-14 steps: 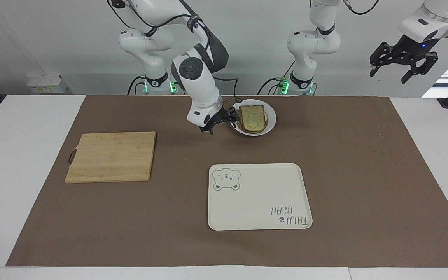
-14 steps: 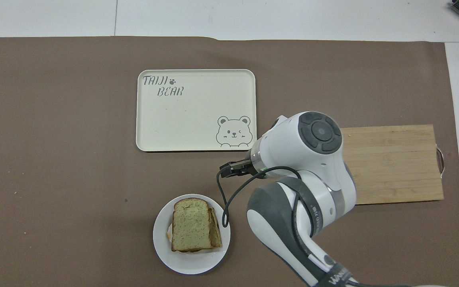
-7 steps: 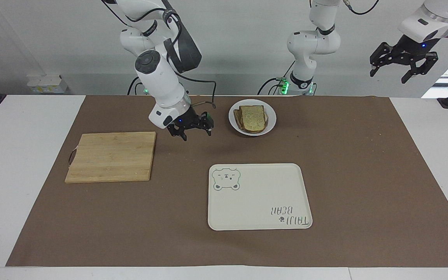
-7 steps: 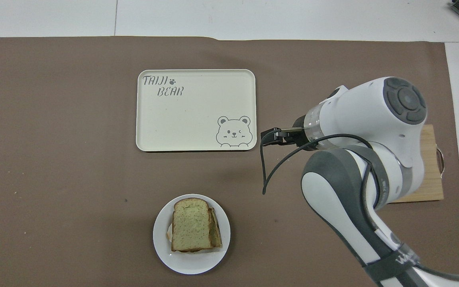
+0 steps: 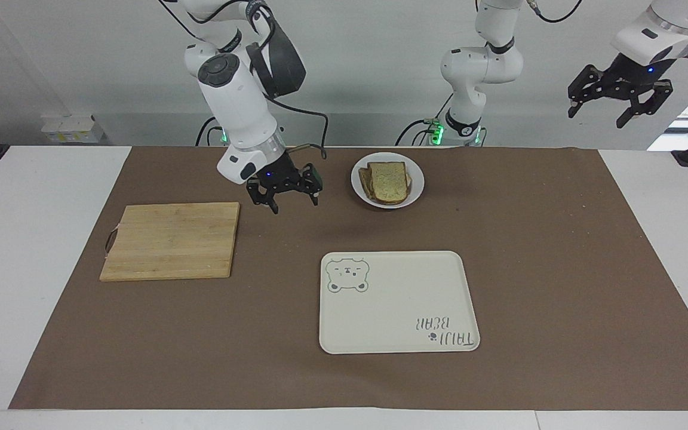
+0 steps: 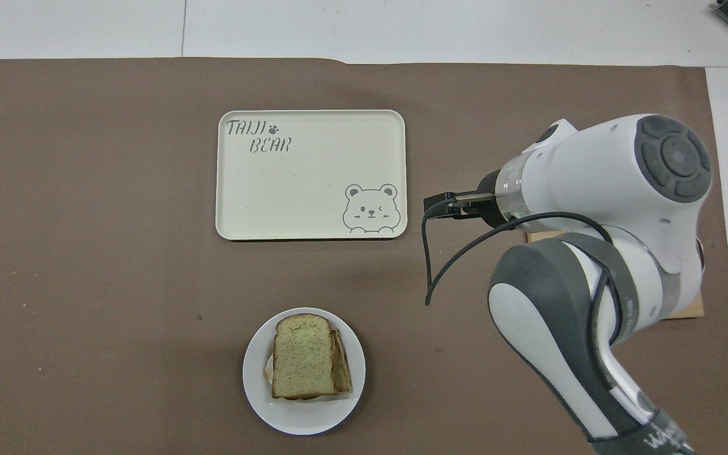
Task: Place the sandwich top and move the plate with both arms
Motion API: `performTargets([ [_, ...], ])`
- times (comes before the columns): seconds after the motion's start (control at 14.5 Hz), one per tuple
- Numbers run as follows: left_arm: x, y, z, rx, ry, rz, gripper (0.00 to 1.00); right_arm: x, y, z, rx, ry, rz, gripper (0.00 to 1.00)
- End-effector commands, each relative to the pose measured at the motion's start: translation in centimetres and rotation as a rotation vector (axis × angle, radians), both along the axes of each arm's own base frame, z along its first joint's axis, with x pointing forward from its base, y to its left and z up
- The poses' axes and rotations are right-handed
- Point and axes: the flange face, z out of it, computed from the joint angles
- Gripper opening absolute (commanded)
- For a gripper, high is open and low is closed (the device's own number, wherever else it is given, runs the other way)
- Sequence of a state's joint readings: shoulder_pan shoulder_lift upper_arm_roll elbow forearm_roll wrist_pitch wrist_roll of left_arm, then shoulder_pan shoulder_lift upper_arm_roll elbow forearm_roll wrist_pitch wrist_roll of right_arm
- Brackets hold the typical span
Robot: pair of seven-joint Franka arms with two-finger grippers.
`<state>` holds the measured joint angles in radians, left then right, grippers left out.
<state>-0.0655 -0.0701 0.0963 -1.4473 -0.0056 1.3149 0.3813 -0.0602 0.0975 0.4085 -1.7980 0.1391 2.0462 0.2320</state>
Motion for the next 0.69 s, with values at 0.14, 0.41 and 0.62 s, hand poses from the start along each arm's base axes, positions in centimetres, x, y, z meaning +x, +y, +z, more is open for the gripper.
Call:
performTargets([
  [0.14,-0.6,-0.1,0.0,0.008,0.009,-0.009,1.00,0.6,-4.0,2.9,-0.093,-0.070,-0.028,1.00],
  [0.41,-0.6,0.0,0.0,0.008,0.009,-0.008,1.00,1.2,-9.9,5.6,-0.149,-0.074,-0.115,1.00],
  [0.62,-0.6,0.0,0.0,0.008,0.009,-0.008,1.00,0.8,-13.9,8.3,-0.194,0.003,-0.167,1.00],
])
